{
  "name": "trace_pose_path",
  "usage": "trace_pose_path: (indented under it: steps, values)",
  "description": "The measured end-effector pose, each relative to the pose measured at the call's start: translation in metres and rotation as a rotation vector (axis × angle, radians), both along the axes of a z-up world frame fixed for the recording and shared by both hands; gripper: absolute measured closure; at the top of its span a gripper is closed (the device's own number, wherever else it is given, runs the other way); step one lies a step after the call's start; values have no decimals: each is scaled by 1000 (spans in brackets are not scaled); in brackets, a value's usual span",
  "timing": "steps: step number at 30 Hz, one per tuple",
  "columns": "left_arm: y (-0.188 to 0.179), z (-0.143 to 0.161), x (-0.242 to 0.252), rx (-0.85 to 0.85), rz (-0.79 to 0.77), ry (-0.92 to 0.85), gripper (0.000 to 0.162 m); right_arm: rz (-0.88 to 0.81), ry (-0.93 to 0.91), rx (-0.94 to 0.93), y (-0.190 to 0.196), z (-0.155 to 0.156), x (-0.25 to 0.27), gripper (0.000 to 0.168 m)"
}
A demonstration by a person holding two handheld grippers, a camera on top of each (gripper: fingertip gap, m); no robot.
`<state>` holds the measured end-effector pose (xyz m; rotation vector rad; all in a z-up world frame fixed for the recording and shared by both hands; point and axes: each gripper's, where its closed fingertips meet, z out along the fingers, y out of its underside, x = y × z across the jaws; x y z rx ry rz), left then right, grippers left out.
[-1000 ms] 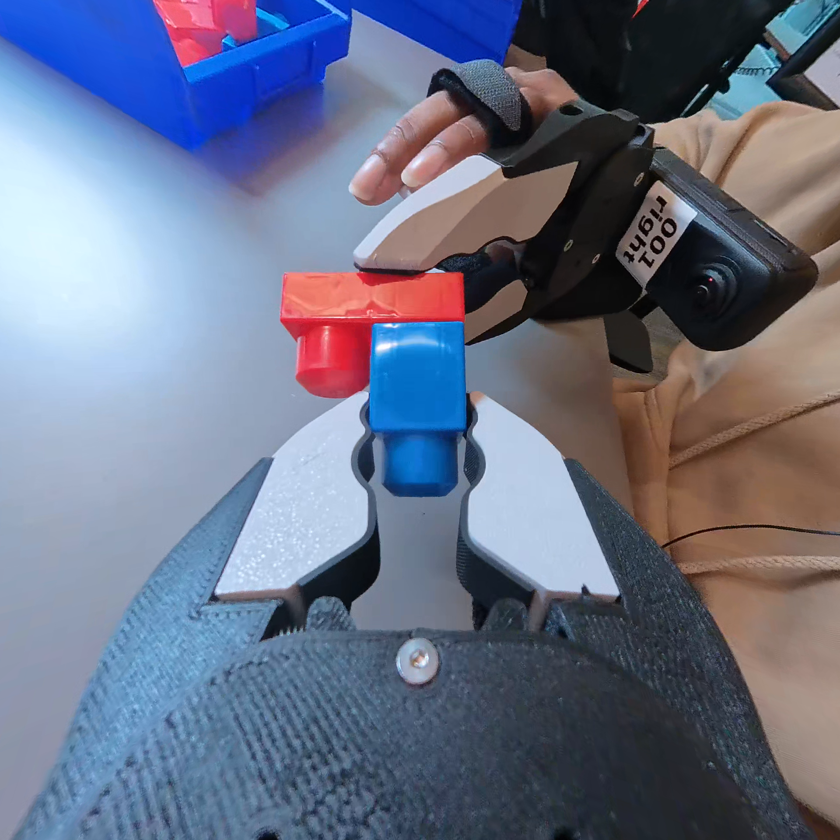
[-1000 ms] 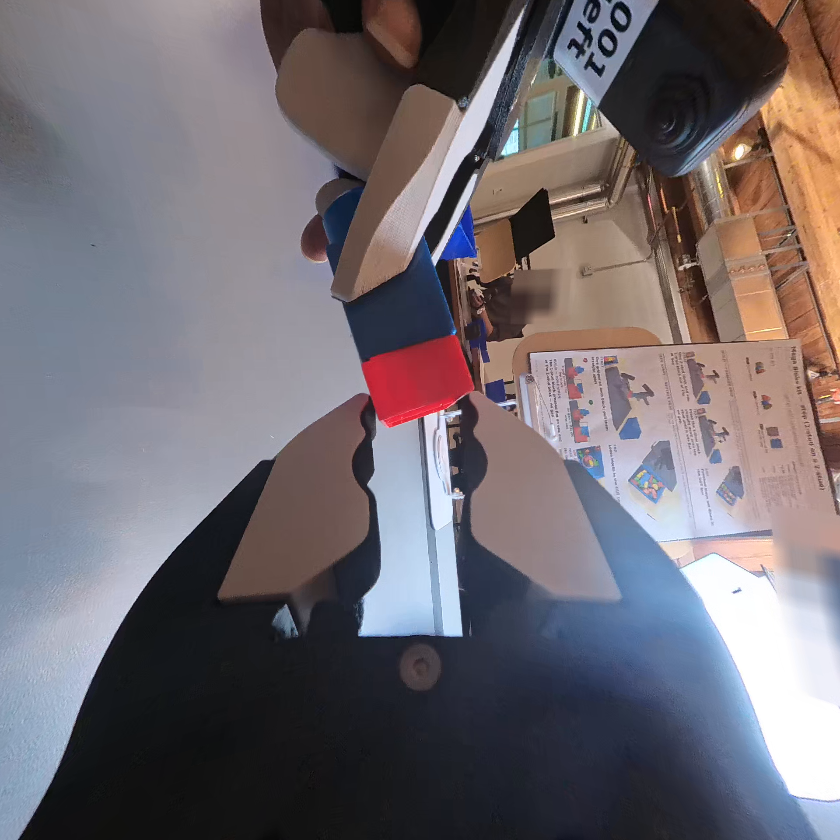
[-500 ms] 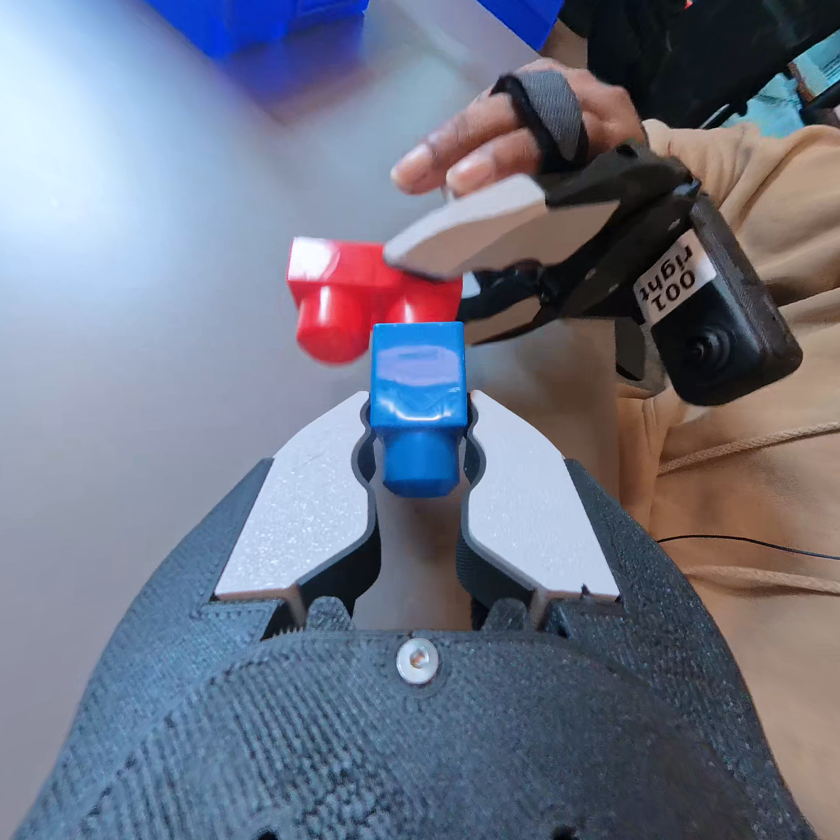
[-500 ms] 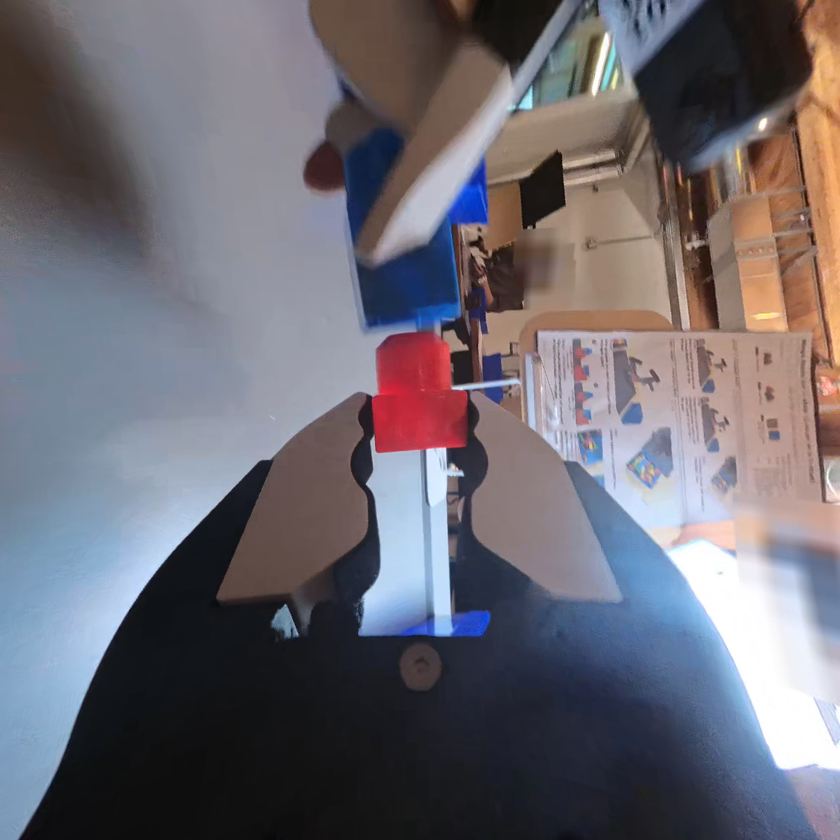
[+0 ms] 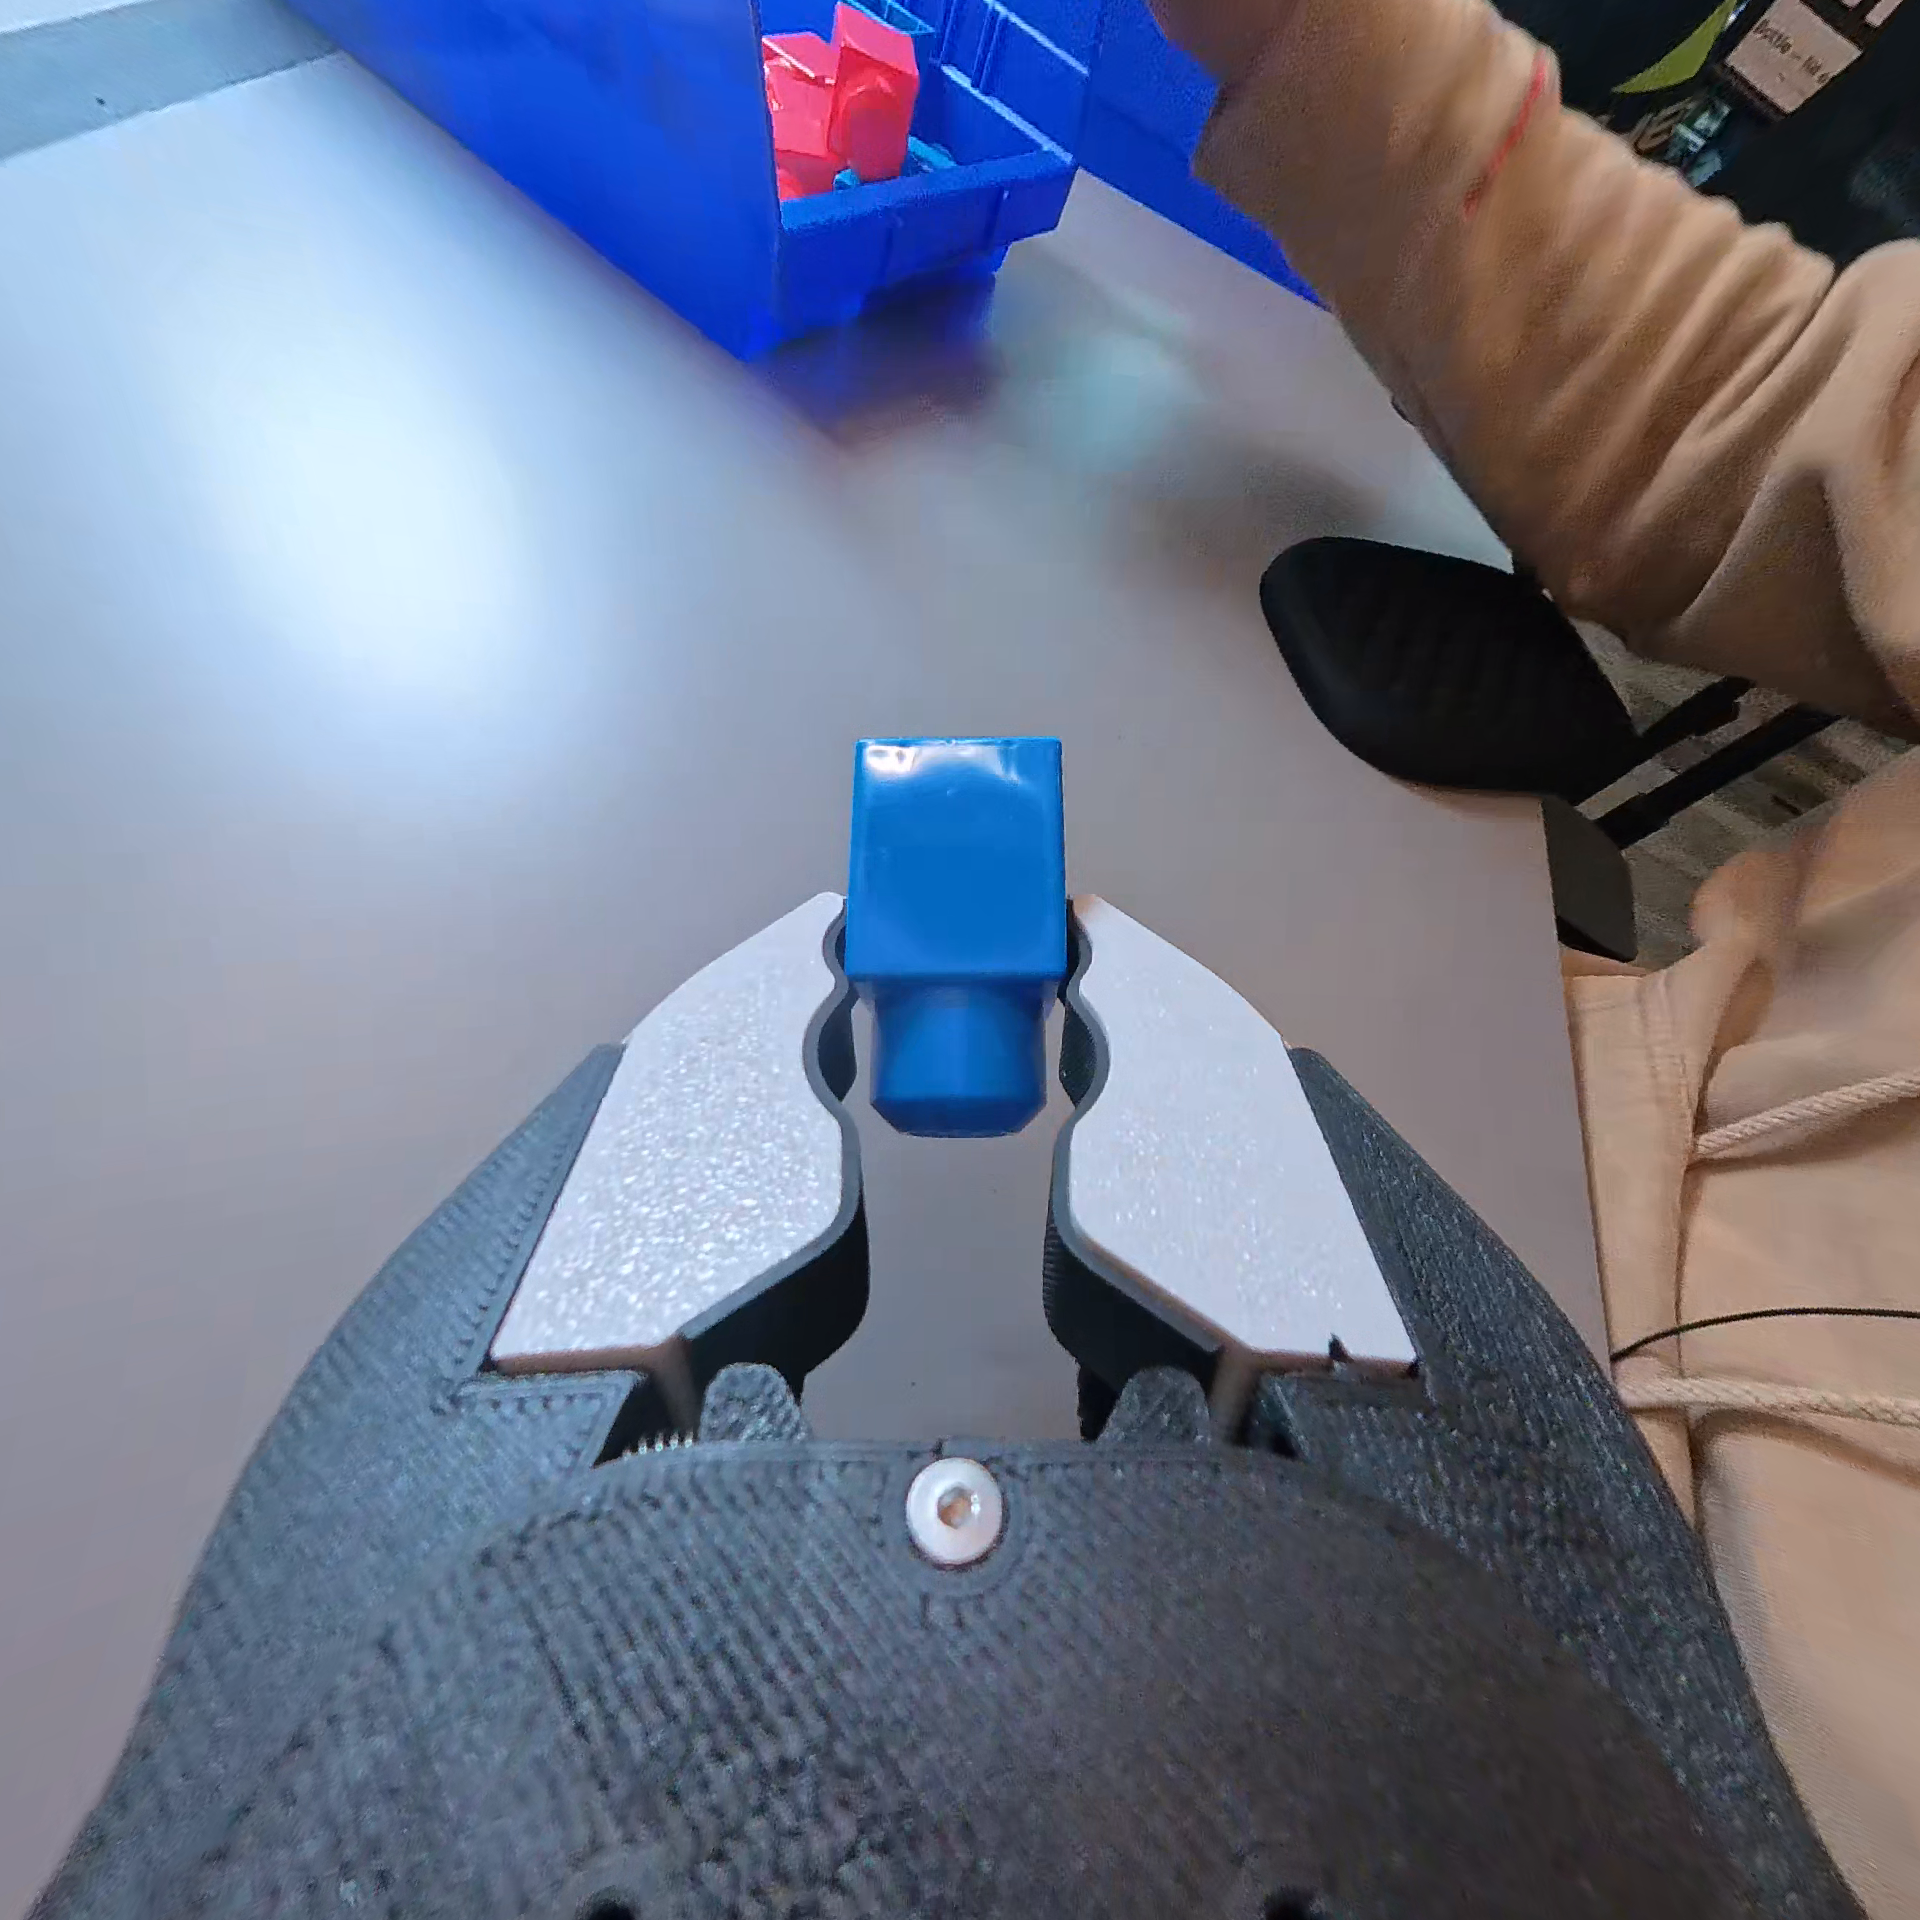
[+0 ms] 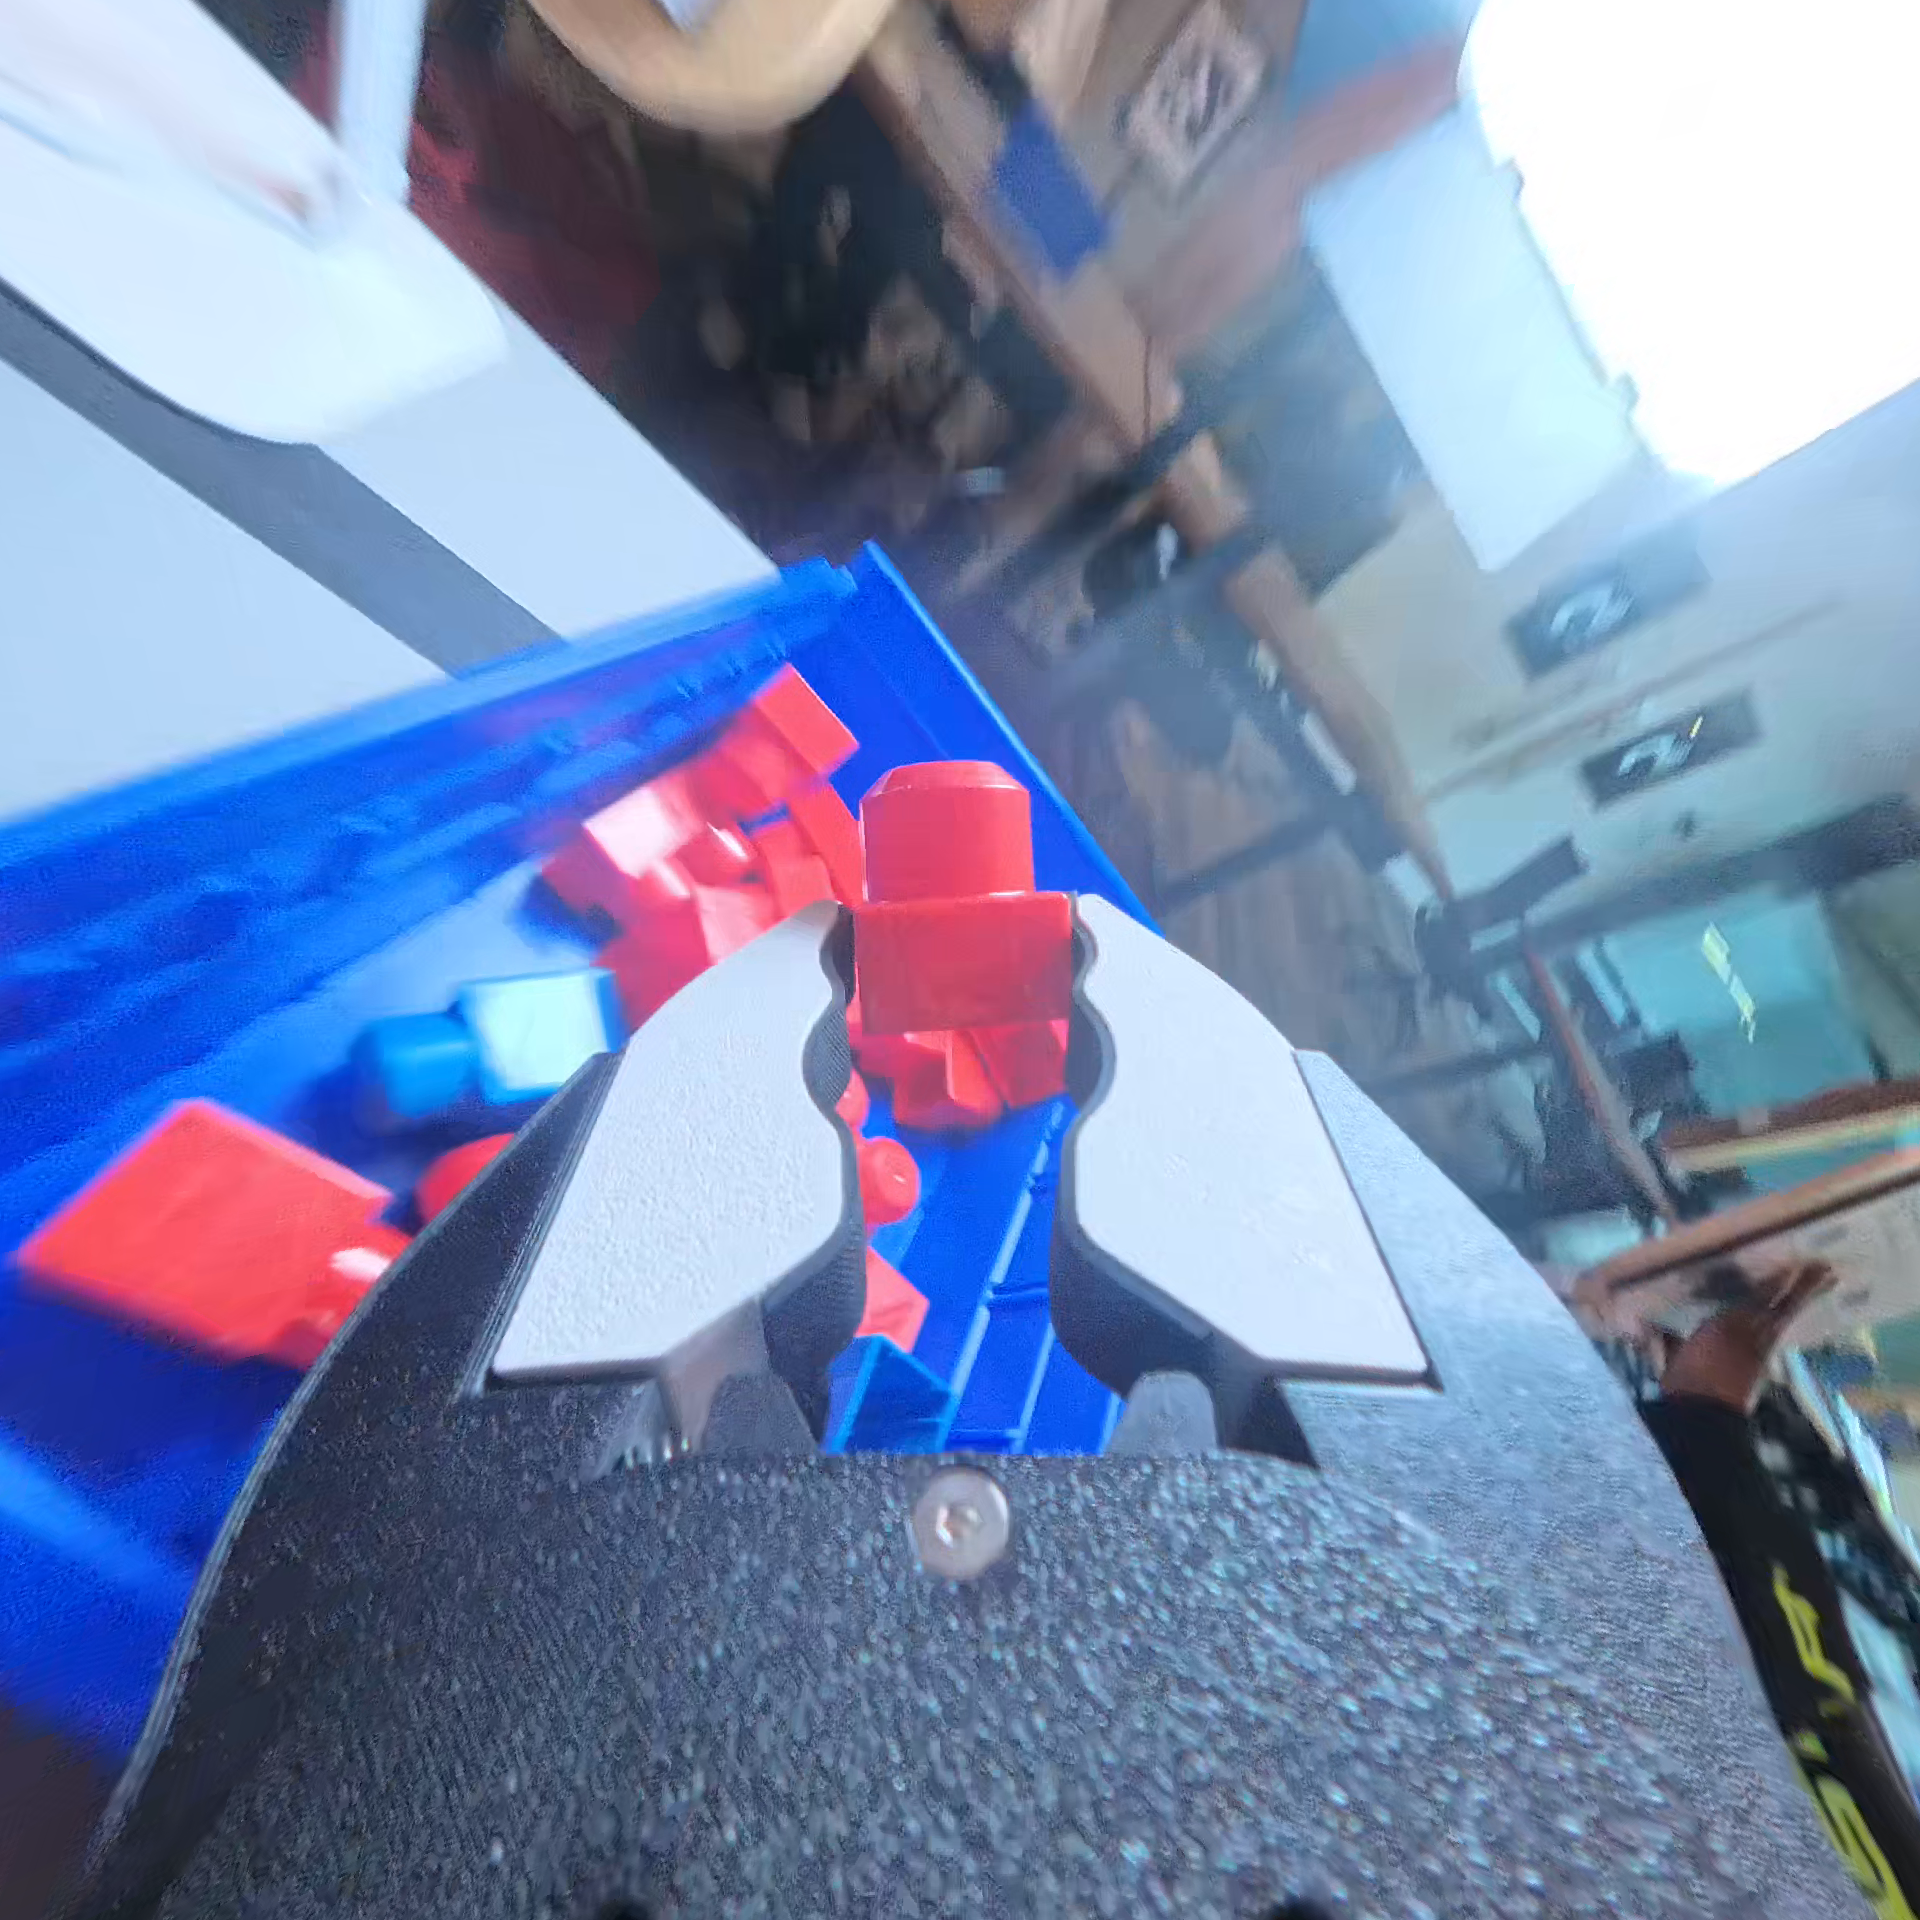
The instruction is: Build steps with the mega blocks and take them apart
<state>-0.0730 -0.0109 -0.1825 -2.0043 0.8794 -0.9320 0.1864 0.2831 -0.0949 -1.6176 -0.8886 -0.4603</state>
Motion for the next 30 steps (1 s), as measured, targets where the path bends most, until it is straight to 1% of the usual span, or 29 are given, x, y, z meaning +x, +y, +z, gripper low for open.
trace_pose_path:
  steps: [1,3,4,6,8,10,11,14,15,17,19,20,21,22,24,26,28,30]
  values:
    - [0,-3,2,-4,0,-3,126,-54,-8,-61,20,-5,15,130]
    - [0,-8,3,-3,4,-3,126,-128,3,-136,50,-11,38,121]
    - [1,-9,3,5,8,0,126,-150,32,-156,59,-11,45,116]
    - [2,-8,4,24,10,-6,126,-122,122,-161,62,-3,41,114]
    - [3,-5,6,53,14,-10,126,-15,199,-123,45,13,15,114]
    - [4,-2,7,99,17,2,126,189,258,-135,5,22,-32,114]
    - [5,-1,8,125,20,14,126,335,265,-169,-25,22,-63,115]
    - [4,0,12,237,15,90,126,814,210,-341,-147,3,-148,114]
    - [2,1,14,291,7,125,126,937,191,-405,-188,-5,-168,114]
    - [-5,4,22,404,-30,183,126,1085,137,-525,-250,-24,-197,108]
    - [-13,9,31,504,-65,220,126,1174,80,-616,-292,-42,-216,105]
    - [-17,11,35,543,-75,239,126,1213,64,-663,-308,-50,-223,107]
    - [-19,12,38,581,-82,257,126,1237,46,-705,-320,-57,-228,117]
    - [-22,14,40,620,-87,270,126,1242,19,-717,-326,-63,-231,128]
    - [-22,12,37,671,-83,315,126,1252,-14,-676,-326,-65,-232,131]
    - [-20,17,36,662,-64,275,125,1248,14,-684,-321,-59,-228,131]
    - [-9,23,26,674,5,264,121,1213,55,-658,-304,-47,-215,131]
    - [-1,30,16,656,55,200,119,1119,149,-599,-270,-28,-195,131]
